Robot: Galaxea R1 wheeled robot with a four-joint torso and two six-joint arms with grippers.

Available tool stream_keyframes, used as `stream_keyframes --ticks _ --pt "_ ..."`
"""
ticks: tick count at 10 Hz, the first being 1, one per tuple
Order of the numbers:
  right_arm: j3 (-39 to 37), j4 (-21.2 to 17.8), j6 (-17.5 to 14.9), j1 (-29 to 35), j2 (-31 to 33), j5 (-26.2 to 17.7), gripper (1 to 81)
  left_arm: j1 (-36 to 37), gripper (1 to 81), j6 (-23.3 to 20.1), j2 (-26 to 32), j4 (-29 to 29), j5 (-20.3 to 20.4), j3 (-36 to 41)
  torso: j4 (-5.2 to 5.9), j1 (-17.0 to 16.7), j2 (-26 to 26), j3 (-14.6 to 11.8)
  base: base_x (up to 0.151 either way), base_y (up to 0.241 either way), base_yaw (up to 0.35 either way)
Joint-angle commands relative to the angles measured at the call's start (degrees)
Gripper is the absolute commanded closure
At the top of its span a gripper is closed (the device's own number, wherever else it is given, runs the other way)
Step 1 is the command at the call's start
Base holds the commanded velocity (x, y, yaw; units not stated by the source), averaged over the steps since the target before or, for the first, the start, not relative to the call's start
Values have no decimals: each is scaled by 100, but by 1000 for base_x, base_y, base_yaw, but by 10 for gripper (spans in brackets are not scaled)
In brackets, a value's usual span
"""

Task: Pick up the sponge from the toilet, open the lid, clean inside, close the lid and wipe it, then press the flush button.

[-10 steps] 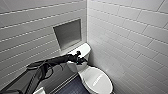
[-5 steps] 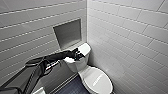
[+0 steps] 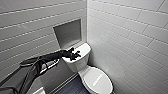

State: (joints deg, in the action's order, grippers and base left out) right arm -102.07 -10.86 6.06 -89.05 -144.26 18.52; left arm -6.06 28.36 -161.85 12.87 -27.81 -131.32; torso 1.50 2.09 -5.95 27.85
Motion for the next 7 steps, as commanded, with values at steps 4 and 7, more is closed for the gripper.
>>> stream_keyframes --ticks 4,7 --pt "223 102 1 -47 106 -419 811 1084 10 -5 4 119 -129 97 0 0 0 0 0 0 0" --pt "198 102 1 -47 97 -419 811 1084 10 3 12 119 -129 124 0 0 0 0 0 0 0"
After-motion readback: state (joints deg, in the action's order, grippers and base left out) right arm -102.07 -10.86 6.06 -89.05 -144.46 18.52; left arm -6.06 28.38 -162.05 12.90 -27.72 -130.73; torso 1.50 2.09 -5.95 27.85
